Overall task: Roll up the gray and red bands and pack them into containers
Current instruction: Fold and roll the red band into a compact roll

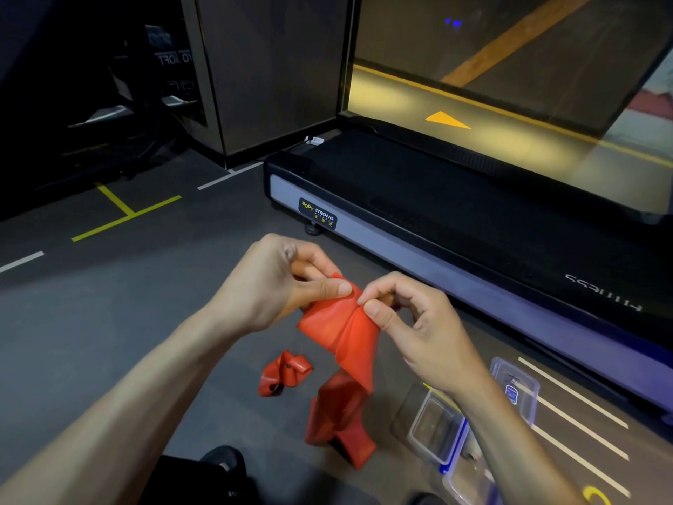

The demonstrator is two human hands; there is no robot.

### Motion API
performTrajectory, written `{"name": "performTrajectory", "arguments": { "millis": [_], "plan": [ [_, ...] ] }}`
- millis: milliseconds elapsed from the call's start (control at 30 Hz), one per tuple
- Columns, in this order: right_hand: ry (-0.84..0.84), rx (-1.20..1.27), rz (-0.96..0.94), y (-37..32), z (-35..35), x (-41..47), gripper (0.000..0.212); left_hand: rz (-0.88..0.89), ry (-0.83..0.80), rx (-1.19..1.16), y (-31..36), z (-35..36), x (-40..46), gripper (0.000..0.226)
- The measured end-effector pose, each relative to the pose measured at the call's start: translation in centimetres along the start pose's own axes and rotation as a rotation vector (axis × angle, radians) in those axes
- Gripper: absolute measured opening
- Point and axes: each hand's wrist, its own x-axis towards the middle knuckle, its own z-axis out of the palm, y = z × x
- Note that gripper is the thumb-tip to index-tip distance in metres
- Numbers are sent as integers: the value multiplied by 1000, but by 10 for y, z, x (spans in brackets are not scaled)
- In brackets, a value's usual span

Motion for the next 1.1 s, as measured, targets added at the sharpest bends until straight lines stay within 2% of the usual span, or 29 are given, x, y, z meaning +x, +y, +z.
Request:
{"name": "performTrajectory", "arguments": {
  "millis": [200,500,567,700,833,1000,1100],
  "plan": [
    [-30,7,2,1,2,0,5,4,-16,28,-1,1,1,24],
    [-149,262,69,-2,13,1,7,36,-81,209,-4,0,-1,12],
    [-163,213,58,-2,14,1,6,68,-73,302,-4,-1,-1,11],
    [-163,97,77,3,16,2,6,181,-19,661,-4,-4,-3,16],
    [-155,51,71,2,18,2,8,160,-44,548,-6,-6,-2,14],
    [-102,80,66,-2,18,3,10,-39,-105,145,-8,-10,1,22],
    [-66,86,63,-3,19,2,7,-97,-143,15,-5,-10,0,25]
  ]
}}
